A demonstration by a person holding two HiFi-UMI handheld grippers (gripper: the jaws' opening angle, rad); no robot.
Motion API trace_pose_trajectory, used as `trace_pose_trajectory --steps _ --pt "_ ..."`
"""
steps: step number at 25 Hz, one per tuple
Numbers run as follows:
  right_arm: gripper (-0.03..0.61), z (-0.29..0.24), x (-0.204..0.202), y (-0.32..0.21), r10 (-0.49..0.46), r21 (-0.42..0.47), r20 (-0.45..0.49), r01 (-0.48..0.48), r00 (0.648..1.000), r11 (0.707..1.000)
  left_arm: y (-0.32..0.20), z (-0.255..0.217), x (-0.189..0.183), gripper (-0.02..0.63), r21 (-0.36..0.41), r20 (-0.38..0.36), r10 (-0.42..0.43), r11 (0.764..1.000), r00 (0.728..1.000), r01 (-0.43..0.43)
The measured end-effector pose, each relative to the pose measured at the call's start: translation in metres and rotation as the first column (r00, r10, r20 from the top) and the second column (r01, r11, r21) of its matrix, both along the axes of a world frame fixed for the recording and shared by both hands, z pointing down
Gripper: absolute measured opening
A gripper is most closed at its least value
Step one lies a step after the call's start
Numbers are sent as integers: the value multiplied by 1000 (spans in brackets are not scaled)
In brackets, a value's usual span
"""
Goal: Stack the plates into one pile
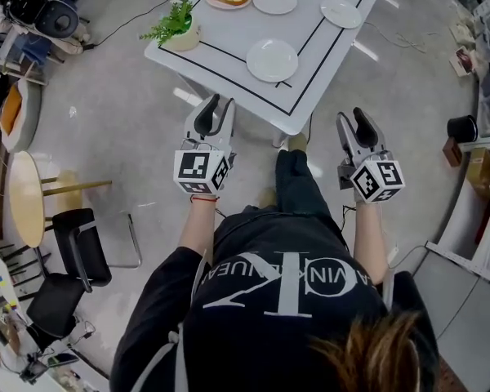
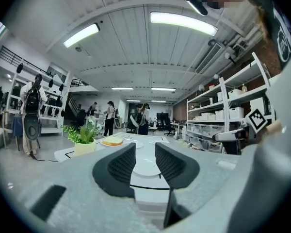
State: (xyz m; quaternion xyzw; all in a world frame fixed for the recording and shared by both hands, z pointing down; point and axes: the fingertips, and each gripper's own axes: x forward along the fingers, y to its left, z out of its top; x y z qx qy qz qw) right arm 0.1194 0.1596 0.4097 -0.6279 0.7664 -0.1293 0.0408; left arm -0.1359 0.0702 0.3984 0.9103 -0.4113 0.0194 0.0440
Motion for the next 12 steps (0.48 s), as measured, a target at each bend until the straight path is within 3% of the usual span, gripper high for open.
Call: trace_pose_trajectory --steps 6,12 --pt "201 -2 8 -49 -45 3 -10 45 999 999 -38 -6 13 133 10 -4 -18 1000 1000 18" --pt "201 1 37 -97 -60 -15 -4 60 998 998 -80 -7 54 133 3 2 0 1000 1000 0"
